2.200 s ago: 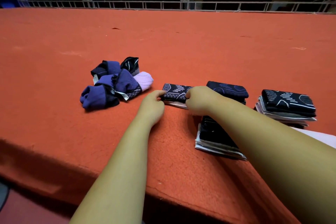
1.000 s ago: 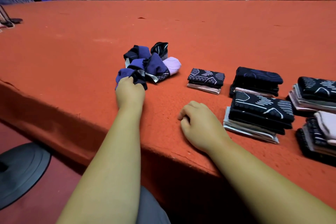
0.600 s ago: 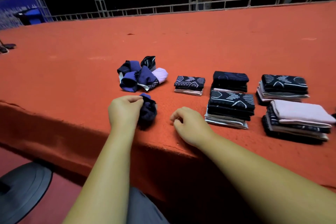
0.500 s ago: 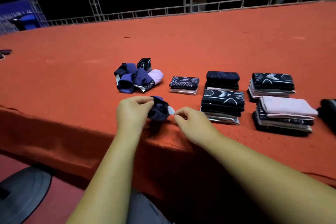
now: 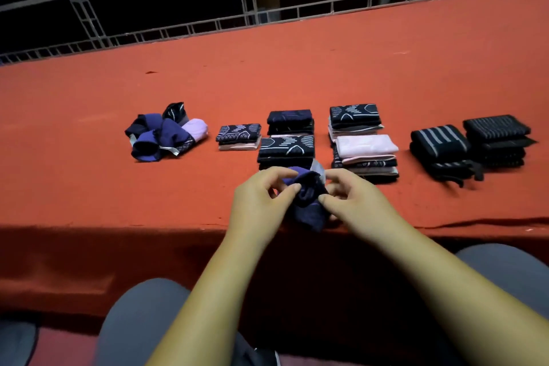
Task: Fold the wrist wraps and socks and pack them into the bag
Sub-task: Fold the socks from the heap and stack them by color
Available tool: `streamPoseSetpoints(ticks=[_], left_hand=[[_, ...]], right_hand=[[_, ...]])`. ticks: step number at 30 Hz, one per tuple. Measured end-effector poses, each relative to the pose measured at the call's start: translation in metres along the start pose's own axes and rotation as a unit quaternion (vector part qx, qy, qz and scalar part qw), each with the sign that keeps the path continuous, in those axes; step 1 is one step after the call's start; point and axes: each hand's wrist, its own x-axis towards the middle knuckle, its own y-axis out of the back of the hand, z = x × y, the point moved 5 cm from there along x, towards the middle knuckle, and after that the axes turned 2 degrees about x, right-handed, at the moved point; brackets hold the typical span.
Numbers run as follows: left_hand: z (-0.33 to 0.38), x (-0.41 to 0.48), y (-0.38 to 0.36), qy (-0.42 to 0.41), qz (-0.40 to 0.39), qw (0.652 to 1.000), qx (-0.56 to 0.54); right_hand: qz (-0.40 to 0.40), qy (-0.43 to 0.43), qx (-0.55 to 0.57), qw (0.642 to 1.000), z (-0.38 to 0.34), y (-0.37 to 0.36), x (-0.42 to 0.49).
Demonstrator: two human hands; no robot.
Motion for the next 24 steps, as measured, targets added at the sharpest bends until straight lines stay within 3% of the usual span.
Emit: streamPoseSetpoints(ticks=[8, 12, 16, 20, 24], left_hand=[[-0.019, -0.006, -0.037, -0.001, 0.033, 0.999, 0.018], [-0.029, 0.001, -0.04, 0.062, 0.022, 0.995, -0.069], [-0.031, 0.002, -0.041, 0.08, 0.016, 0.991, -0.101], [-0.028, 0.001, -0.034, 0.062, 0.017, 0.996, -0.058], [-0.037, 0.001, -0.027, 0.13, 0.037, 0.984, -0.113]], right_hand=[[0.102, 0.035, -0.085, 0.991, 0.034, 0.022, -0.005], [0.1, 0.045, -0.101, 0.989, 0.035, 0.022, -0.004], [0.104, 0.025, -0.061, 0.992, 0.039, 0.026, -0.001], [0.092, 0.012, -0.048, 0.994, 0.037, 0.027, -0.003], [0.094, -0.005, -0.043, 0.995, 0.038, 0.031, -0.006]])
